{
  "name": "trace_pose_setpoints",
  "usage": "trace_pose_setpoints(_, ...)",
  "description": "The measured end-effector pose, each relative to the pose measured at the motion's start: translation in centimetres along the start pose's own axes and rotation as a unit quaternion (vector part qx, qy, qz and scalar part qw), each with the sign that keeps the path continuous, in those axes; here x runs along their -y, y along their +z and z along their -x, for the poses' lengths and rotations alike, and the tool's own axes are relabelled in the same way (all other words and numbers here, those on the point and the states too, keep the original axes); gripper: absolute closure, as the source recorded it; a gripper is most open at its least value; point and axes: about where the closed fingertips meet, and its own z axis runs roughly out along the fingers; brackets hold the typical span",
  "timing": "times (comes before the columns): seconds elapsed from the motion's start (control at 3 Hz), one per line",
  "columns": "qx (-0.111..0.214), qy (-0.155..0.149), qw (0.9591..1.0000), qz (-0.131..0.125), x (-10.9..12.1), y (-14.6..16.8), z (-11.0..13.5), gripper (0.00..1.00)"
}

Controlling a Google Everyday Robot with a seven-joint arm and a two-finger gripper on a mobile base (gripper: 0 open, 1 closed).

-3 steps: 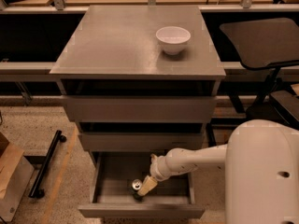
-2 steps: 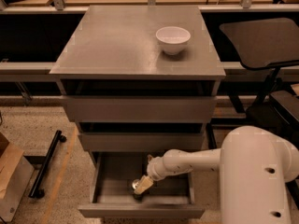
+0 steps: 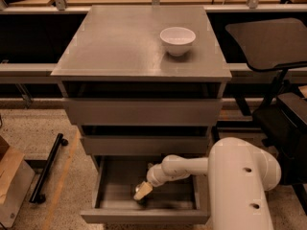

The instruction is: Pick green can from bottom drawer and place on counter

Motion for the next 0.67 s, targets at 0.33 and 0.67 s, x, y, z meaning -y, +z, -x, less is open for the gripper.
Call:
trace_pose_setpoints(0.33, 0.001, 0.015, 0.9997, 0.017, 0.2, 2.9, -0.6, 0.00)
trace_pose_setpoints(0.67, -0.003, 0.033, 0.9988, 0.036, -0.2, 5.2, -1.7, 0.11)
